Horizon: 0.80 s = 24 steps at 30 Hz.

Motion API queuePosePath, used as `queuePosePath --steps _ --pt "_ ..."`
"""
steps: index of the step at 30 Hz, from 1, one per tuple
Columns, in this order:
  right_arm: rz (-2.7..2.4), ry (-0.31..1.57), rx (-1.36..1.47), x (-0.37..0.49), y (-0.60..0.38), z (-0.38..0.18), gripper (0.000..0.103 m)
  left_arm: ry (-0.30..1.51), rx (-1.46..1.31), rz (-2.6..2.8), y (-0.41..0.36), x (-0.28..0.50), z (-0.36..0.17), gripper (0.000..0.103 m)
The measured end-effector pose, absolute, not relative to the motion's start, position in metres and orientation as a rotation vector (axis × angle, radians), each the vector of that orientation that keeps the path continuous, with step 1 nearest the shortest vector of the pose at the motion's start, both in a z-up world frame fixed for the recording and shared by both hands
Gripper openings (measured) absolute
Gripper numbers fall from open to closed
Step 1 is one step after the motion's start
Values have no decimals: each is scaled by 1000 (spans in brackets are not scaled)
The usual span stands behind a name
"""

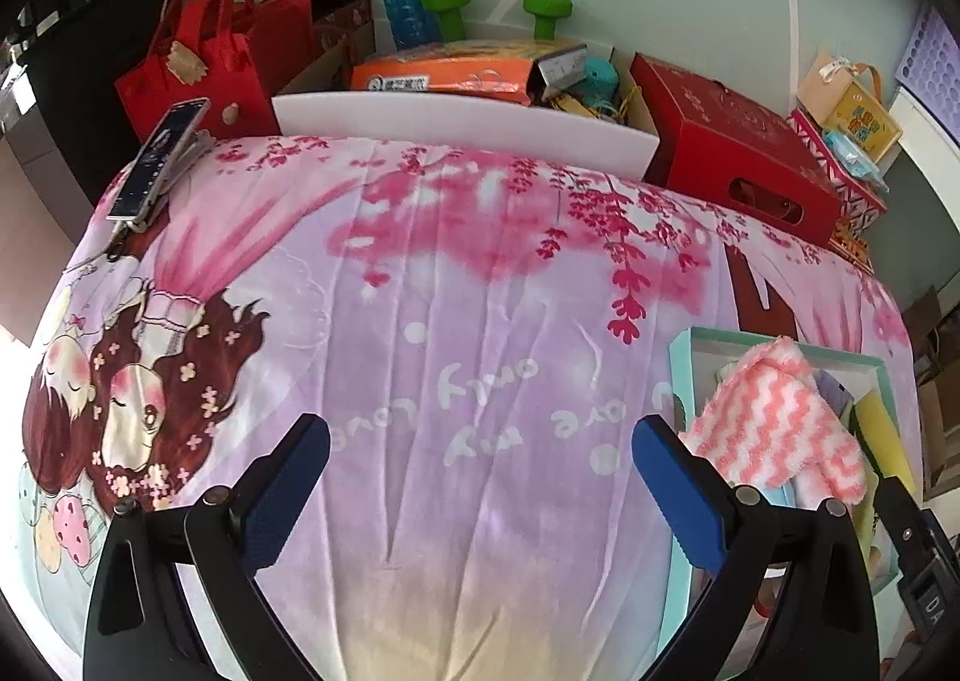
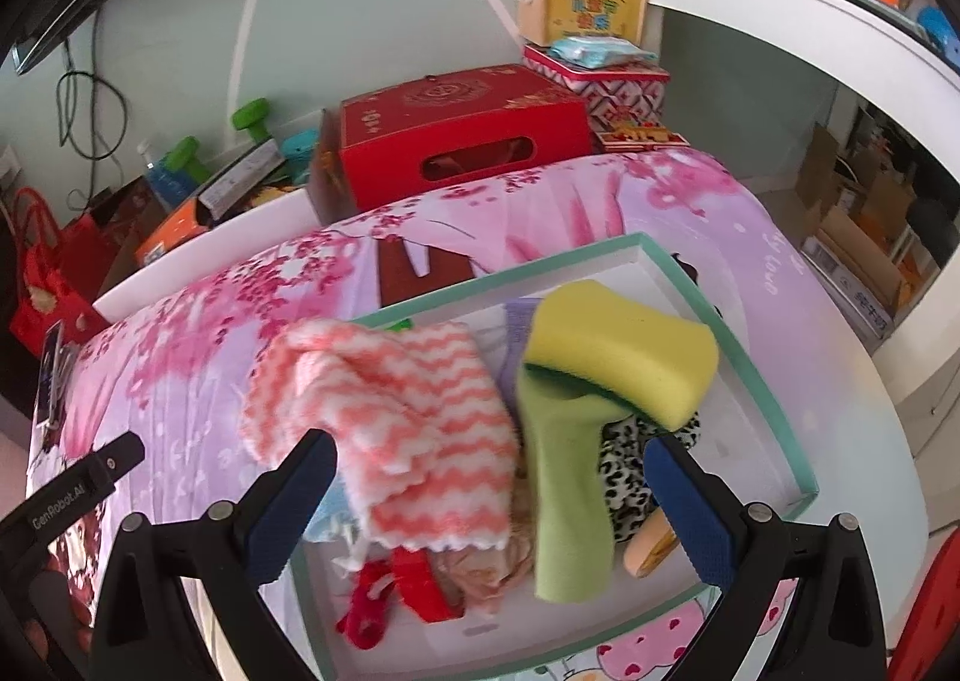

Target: Organize soft objects

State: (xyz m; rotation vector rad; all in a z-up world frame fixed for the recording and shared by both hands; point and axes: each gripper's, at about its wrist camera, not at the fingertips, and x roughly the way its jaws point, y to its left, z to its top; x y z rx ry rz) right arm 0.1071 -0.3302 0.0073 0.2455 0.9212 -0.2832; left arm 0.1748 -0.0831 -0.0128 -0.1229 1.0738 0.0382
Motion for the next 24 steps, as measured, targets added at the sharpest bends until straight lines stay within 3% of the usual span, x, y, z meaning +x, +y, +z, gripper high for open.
queuePosePath --steps 16,24 --pt "-183 937 168 81 -288 7 103 1013 -94 105 -61 129 15 101" --pt "-153 955 138 69 -276 1 103 1065 -65 122 -56 102 3 101"
